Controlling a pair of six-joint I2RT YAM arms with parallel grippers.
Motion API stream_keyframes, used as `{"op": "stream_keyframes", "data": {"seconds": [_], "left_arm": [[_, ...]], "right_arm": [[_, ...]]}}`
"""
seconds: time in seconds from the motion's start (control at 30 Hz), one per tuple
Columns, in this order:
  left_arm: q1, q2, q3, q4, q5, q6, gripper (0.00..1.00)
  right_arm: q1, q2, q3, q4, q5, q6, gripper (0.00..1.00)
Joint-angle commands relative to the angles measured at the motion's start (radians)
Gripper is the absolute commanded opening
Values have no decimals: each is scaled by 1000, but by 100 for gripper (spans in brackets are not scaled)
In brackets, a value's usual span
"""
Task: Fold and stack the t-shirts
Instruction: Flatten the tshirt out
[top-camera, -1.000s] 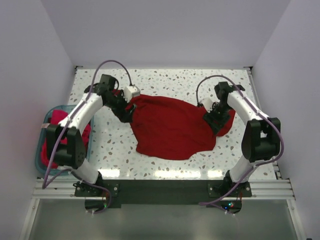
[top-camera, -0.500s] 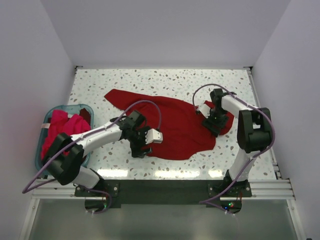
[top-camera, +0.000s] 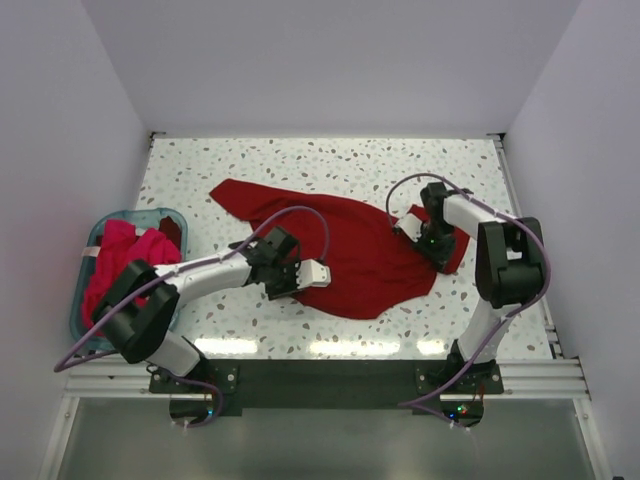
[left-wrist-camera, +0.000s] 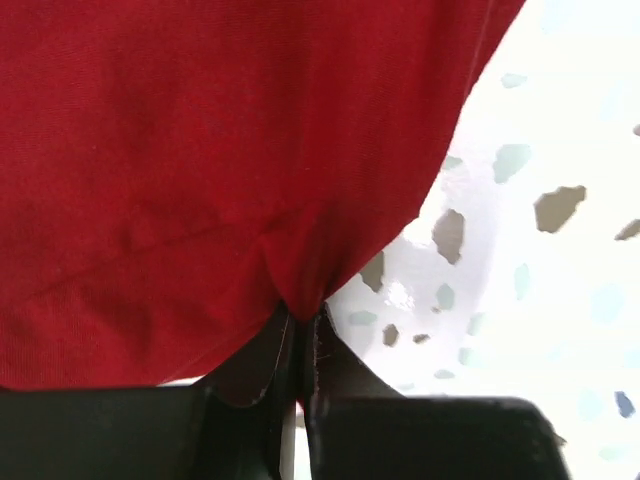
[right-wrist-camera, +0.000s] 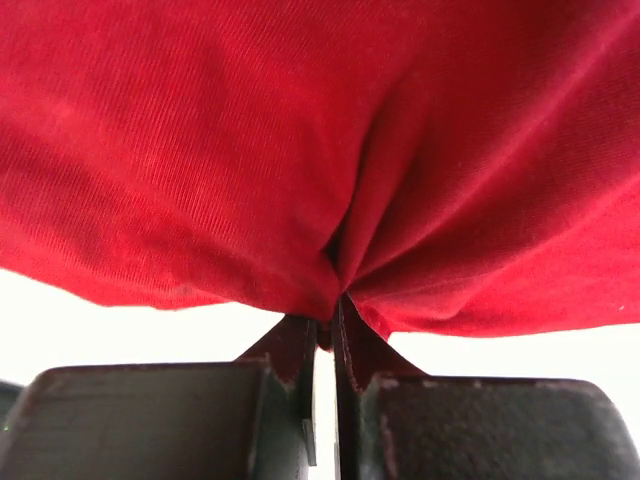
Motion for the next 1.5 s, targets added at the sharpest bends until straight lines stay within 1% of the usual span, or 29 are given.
{"op": "stream_keyframes", "data": {"seconds": [0.0,0.1,0.13,0.2,0.27,0.3,0.37,0.43,0.47,0.5,0.53,0.57,0.6,0.63,0.67,0.77,0.8,0.87,0.93,0.97,1.03,1.07,1.1,1.13,1.17,1.23,1.3,1.37,1.47], "left_arm": [[27,-85,42,-104,23,-5,0],[149,-171,184,-217,167,-36,0],[215,-195,226,-239,178,-39,0],[272,-198,360,-245,166,-40,0],[359,-153,459,-197,163,-57,0],[384,-121,575,-175,157,-95,0],[433,16,704,-96,128,-155,0],[458,192,934,-35,54,-235,0],[470,260,1138,9,39,-266,0],[481,330,1263,22,19,-333,0],[498,480,1398,29,5,-367,0],[502,554,1533,44,-1,-395,0],[504,622,1779,61,2,-419,0],[504,686,1842,104,3,-427,0],[504,676,1843,267,3,-442,0],[499,505,1471,646,57,-444,0],[499,483,1453,657,109,-426,0],[504,451,1444,571,154,-427,0],[531,373,1382,464,279,-412,0],[538,334,1272,409,324,-380,0],[544,198,1071,270,397,-245,0],[545,152,1004,202,433,-167,0],[545,107,935,137,482,-20,0],[545,23,866,30,493,31,0],[545,-14,738,-25,499,71,6],[545,-80,635,-213,530,200,21],[545,-99,513,-292,540,236,45],[545,-94,431,-346,534,227,82],[544,-54,404,-388,539,199,93]], "right_arm": [[-14,-98,29,-117,-73,5,0],[-50,-163,136,-215,-138,38,0],[-63,-176,173,-242,-165,51,0],[-107,-187,302,-252,-190,92,0],[-120,-165,458,-234,-210,145,0],[-151,-123,517,-221,-213,167,0],[-159,-69,709,-181,-204,242,0],[-169,44,858,-136,-186,303,0],[-173,95,1041,-131,-164,357,0],[-175,138,1142,-126,-149,388,0],[-176,225,1242,-119,-134,417,0],[-178,256,1423,-108,-89,457,0],[-178,275,1488,-86,-63,477,0],[-176,260,1517,6,-37,508,0],[-179,229,1481,70,-23,512,0],[-179,50,1253,320,-18,494,0],[-178,25,1220,351,-29,482,0],[-178,-16,1197,331,-47,463,0],[-178,-44,1174,250,-98,436,0],[-179,-64,1114,230,-118,405,0],[-179,-131,983,147,-194,347,0],[-178,-154,932,115,-222,325,0],[-178,-205,877,84,-253,306,0],[-178,-222,823,19,-277,254,0],[-176,-243,715,-9,-311,232,0],[-175,-282,555,-73,-330,175,0],[-172,-290,461,-100,-345,161,0],[-157,-268,364,-169,-365,146,0],[-130,-207,277,-256,-394,134,0]]}}
